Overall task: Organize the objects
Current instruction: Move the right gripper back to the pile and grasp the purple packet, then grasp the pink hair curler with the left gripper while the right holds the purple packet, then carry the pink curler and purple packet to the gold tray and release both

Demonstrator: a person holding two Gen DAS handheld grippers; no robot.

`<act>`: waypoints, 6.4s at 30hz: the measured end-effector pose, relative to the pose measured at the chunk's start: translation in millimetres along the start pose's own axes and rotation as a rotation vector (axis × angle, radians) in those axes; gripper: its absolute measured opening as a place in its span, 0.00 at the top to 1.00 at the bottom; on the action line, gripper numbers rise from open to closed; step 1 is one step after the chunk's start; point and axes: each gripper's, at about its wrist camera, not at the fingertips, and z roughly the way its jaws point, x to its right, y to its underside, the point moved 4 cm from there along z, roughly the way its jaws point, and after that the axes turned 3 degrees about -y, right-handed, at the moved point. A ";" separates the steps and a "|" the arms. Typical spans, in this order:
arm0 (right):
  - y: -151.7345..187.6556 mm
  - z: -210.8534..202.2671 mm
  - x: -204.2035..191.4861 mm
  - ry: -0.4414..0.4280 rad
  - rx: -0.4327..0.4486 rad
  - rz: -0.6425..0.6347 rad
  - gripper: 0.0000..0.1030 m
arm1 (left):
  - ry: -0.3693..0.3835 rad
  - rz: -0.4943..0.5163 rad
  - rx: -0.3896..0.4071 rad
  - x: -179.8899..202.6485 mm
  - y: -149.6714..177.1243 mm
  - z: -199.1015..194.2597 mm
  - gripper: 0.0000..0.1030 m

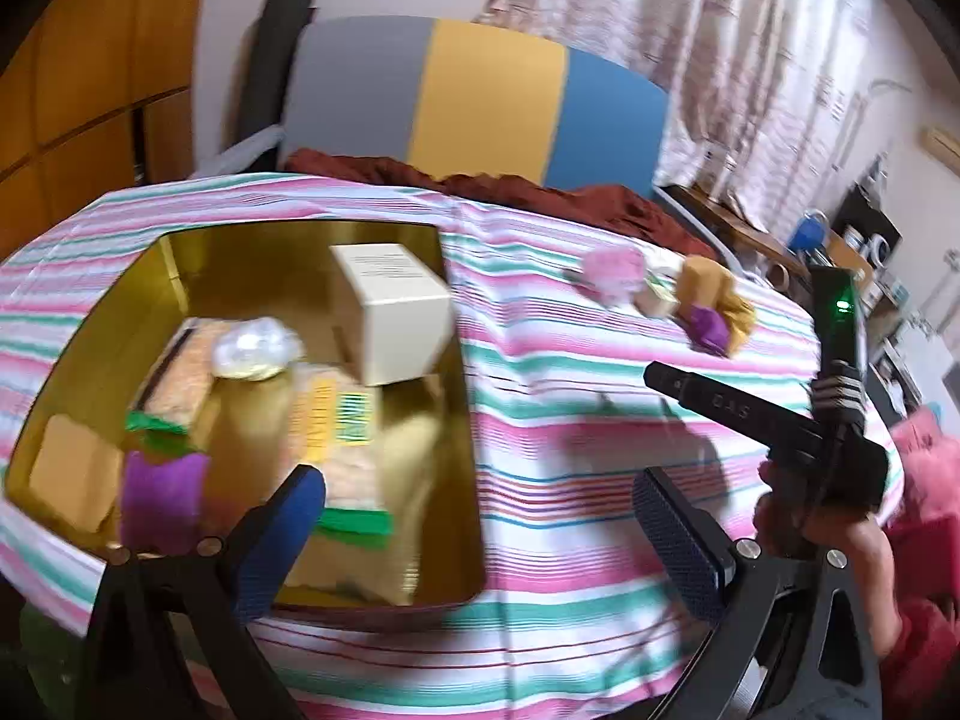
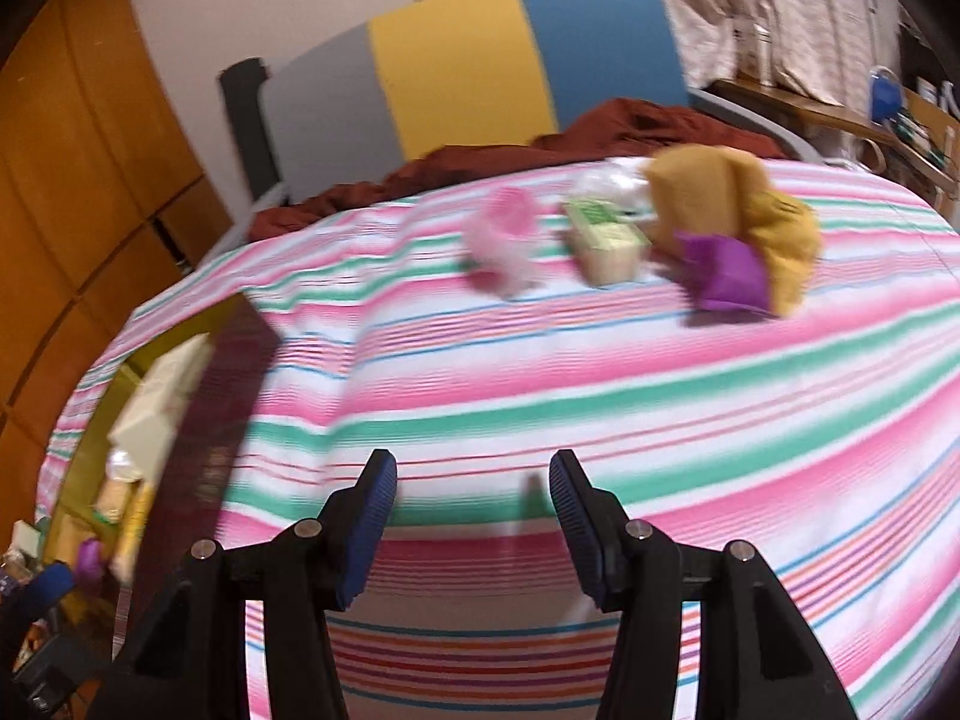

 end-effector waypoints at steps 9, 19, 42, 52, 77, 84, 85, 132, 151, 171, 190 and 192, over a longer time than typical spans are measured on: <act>-25.1 5.2 90.7 0.099 0.023 0.138 0.48 | 0.057 0.124 -0.054 54.3 7.6 9.5 0.00; -92.2 18.4 117.1 0.128 0.134 0.072 0.48 | 0.063 0.180 -0.110 77.2 21.7 20.5 0.00; -64.4 34.3 122.8 0.083 0.079 0.101 0.64 | 0.038 0.134 -0.115 93.4 -27.7 69.8 0.00; -54.8 25.5 122.2 0.116 0.105 0.119 0.64 | -0.017 0.145 -0.032 131.1 -107.7 133.3 0.00; -54.8 31.1 119.5 0.173 0.109 0.075 0.64 | -0.135 0.138 -0.059 122.2 -133.0 252.8 0.73; -54.0 26.9 115.9 0.184 0.124 0.058 0.64 | -0.079 0.116 -0.021 112.7 -116.1 230.8 0.73; -54.2 24.9 114.4 0.181 0.134 0.052 0.64 | -0.074 0.122 -0.015 112.0 -111.0 225.0 0.73; 13.4 -17.2 -35.4 0.056 0.166 -0.311 0.64 | -0.066 -0.212 0.072 -142.1 -82.7 43.7 0.72; 34.6 -68.1 -135.5 -0.249 0.171 -0.301 0.64 | -0.106 -0.537 -0.028 -232.4 -64.5 58.1 0.16; 52.2 -14.6 -241.0 -0.417 -0.115 -0.388 0.64 | -0.333 -0.424 0.202 -220.8 -37.9 -44.9 0.00; 43.3 0.2 -247.2 -0.421 -0.134 -0.310 0.57 | -0.330 -0.471 0.173 -227.1 -19.1 -42.1 0.00; 39.4 -5.8 -239.8 -0.417 -0.118 -0.290 0.57 | -0.320 -0.461 0.172 -220.8 -20.5 -41.0 0.00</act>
